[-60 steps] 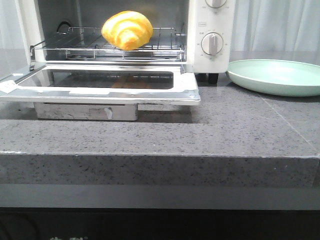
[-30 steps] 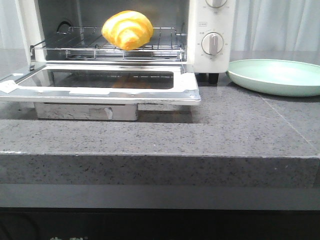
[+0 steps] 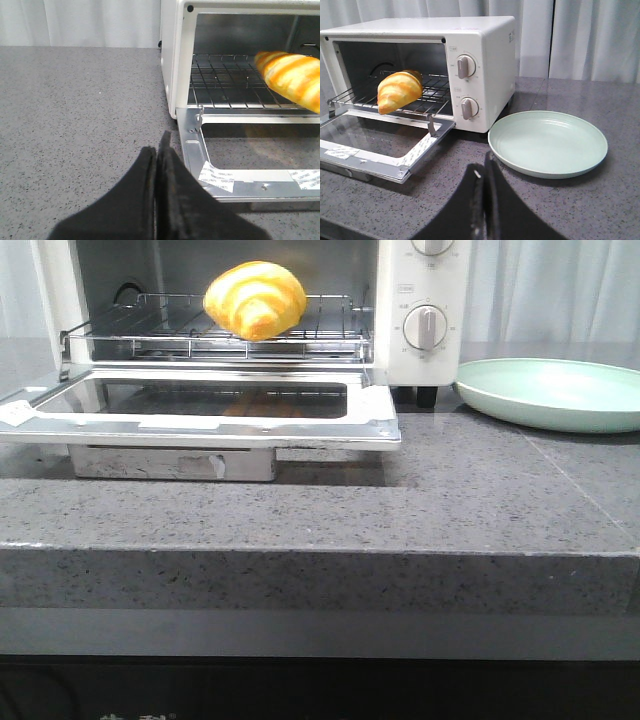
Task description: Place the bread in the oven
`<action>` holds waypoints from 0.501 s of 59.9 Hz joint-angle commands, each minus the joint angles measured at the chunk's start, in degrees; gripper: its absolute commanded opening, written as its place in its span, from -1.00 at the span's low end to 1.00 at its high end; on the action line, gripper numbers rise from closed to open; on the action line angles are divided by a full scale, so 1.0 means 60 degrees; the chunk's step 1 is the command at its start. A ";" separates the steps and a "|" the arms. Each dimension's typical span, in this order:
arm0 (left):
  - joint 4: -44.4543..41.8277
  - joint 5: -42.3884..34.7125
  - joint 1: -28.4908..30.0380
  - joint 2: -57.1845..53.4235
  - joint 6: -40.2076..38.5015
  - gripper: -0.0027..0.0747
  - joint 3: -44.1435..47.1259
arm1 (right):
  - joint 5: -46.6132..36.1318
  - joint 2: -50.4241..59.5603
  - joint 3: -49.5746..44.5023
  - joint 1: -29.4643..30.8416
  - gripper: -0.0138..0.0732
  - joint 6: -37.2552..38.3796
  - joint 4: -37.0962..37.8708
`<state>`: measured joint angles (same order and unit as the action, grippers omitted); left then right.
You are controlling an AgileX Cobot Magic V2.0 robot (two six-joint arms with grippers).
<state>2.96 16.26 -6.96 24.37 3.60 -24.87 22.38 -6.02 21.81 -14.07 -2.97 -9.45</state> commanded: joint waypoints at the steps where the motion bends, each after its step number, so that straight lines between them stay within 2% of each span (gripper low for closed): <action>1: 0.0044 -0.0718 0.0016 0.0043 -0.0061 -0.98 -0.0253 | -0.0861 -0.0087 0.0227 0.0073 -0.84 -0.0085 0.0065; 12: -0.0186 -0.0839 0.0033 -0.0413 -0.0061 -0.98 0.0111 | -0.0861 -0.0087 0.0227 0.0073 -0.84 -0.0085 0.0065; 30: -0.0111 -0.0758 0.0829 -0.3654 -0.0061 -0.98 0.2043 | -0.0861 -0.0087 0.0227 0.0073 -0.84 -0.0085 0.0065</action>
<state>1.83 15.87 -3.31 5.68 3.60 -13.67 22.33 -6.02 21.81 -14.04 -2.97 -9.45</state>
